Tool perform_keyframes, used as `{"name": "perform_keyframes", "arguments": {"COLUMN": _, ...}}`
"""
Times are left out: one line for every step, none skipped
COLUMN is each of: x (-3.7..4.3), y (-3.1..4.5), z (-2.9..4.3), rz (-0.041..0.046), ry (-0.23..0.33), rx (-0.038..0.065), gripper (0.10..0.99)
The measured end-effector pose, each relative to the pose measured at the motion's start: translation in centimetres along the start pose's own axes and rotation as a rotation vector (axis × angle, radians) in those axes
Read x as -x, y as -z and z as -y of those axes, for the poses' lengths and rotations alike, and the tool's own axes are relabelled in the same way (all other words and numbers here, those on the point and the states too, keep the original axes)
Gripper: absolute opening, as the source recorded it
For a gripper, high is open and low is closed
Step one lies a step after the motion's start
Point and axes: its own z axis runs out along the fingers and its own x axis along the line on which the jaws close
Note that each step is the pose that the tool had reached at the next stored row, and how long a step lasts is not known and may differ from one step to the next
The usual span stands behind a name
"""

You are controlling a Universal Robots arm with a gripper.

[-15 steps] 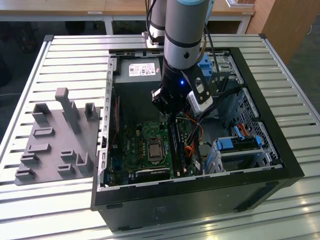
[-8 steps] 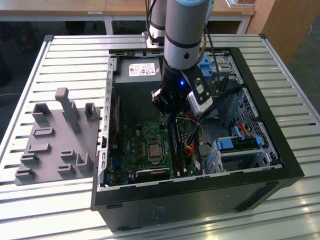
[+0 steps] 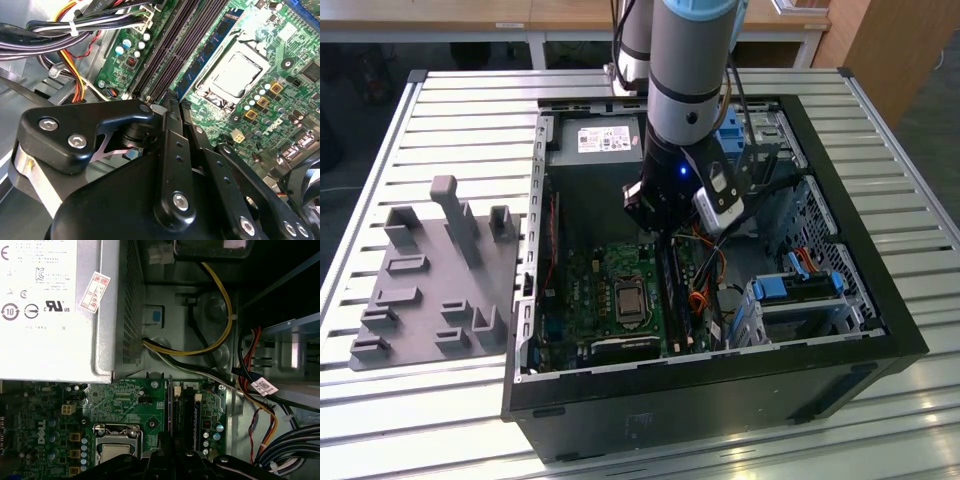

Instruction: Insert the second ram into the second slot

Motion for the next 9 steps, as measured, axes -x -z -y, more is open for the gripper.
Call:
{"name": "perform_keyframes", "arguments": {"x": 0.0, "y": -0.02, "z": 0.0, "rz": -0.0001, "ry": 0.0, "rx": 0.0, "gripper": 0.137}}
{"name": "perform_keyframes", "arguments": {"x": 0.0, "y": -0.02, "z": 0.01, "rz": -0.0002, "ry": 0.0, "rx": 0.0, "gripper": 0.137}}
{"name": "perform_keyframes", "arguments": {"x": 0.0, "y": -0.03, "z": 0.0, "rz": -0.0001, "ry": 0.0, "rx": 0.0, "gripper": 0.137}}
{"name": "perform_keyframes", "arguments": {"x": 0.0, "y": -0.07, "z": 0.0, "rz": 0.0, "ry": 0.0, "rx": 0.0, "gripper": 0.137}}
{"name": "perform_keyframes", "arguments": {"x": 0.0, "y": -0.12, "z": 0.0, "rz": 0.0001, "ry": 0.0, "rx": 0.0, "gripper": 0.137}}
{"name": "perform_keyframes", "arguments": {"x": 0.01, "y": -0.18, "z": 0.0, "rz": 0.0001, "ry": 0.0, "rx": 0.0, "gripper": 0.137}}
{"name": "perform_keyframes", "arguments": {"x": 0.03, "y": -0.23, "z": 0.01, "rz": 0.0, "ry": 0.0, "rx": 0.0, "gripper": 0.137}}
{"name": "perform_keyframes", "arguments": {"x": 0.12, "y": -0.29, "z": 0.01, "rz": 0.0, "ry": 0.0, "rx": 0.0, "gripper": 0.137}}
{"name": "perform_keyframes", "arguments": {"x": 0.24, "y": -0.34, "z": 0.01, "rz": 0.0, "ry": 0.0, "rx": 0.0, "gripper": 0.137}}
